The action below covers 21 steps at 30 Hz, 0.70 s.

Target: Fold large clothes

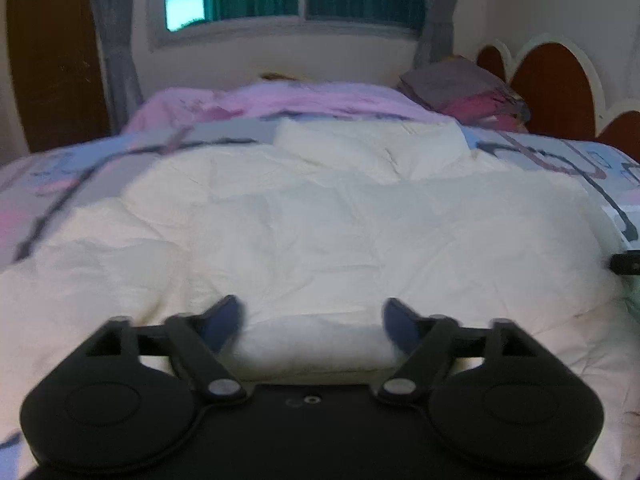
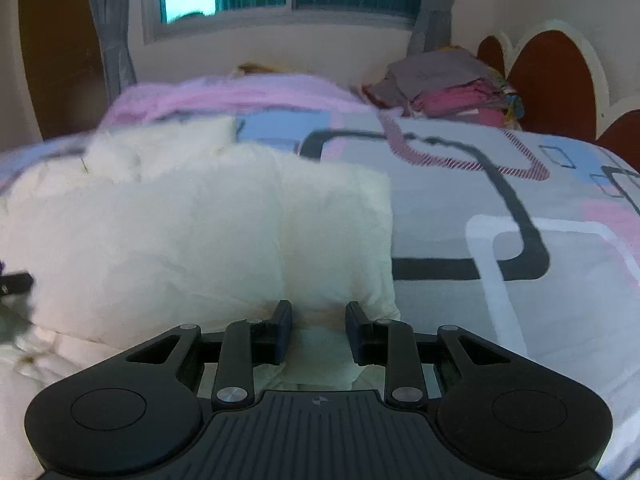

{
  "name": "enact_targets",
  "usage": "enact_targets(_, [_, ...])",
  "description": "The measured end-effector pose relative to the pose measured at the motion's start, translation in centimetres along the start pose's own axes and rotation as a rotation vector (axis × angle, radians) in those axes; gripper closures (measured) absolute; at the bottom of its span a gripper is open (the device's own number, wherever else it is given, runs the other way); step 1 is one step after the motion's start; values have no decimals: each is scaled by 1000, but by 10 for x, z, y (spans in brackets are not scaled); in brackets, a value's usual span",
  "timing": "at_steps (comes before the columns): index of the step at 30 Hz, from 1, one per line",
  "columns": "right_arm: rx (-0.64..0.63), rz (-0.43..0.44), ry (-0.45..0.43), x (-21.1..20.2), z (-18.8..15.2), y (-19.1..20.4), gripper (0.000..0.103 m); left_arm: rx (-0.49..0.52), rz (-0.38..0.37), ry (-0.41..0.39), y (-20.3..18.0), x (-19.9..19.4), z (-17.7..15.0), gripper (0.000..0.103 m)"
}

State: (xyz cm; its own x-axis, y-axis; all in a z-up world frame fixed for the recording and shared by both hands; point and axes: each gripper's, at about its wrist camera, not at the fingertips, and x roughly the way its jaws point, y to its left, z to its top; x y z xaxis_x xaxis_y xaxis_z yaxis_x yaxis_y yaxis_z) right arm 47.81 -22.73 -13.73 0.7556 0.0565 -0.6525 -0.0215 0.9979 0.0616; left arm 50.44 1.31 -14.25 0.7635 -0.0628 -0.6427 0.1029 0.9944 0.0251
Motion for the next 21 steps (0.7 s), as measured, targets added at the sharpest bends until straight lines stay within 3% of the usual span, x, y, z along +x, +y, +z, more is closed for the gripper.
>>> enact_targets(1, [-5,-2,-31,-10,-3,1,18,-7,12,-19,5,-9,-3,11])
enact_targets(2, [-12,7,-47,-20,-7,1,18,-16,17,-27,11,-16,-6,12])
enact_targets(3, [-12,7,-44,-28,-10,3,19,-25,17,-27,18,-22,-10,18])
enact_targets(6, [18,14,-29,-46,-18,3,36,-71,43,-17,45,-48,-26,25])
enact_targets(8, [37,10,-23,-55,-24,2,50,-129,89,-20,72,-67,-40,29])
enact_targets(10, [53,-16,1,-60,-29,0,54,-219,125,-11,104,-84,-55,36])
enact_targets(17, [92,-74,40,-67,-37,1,55,-643,253,6,222,-134,-116,52])
enact_targets(19, [108,-73,42,-68,-36,3,55,-756,258,-14,248,-147,-133,61])
enact_targets(21, [132,-72,43,-67,-33,7,55,-826,274,-48,265,-156,-142,61])
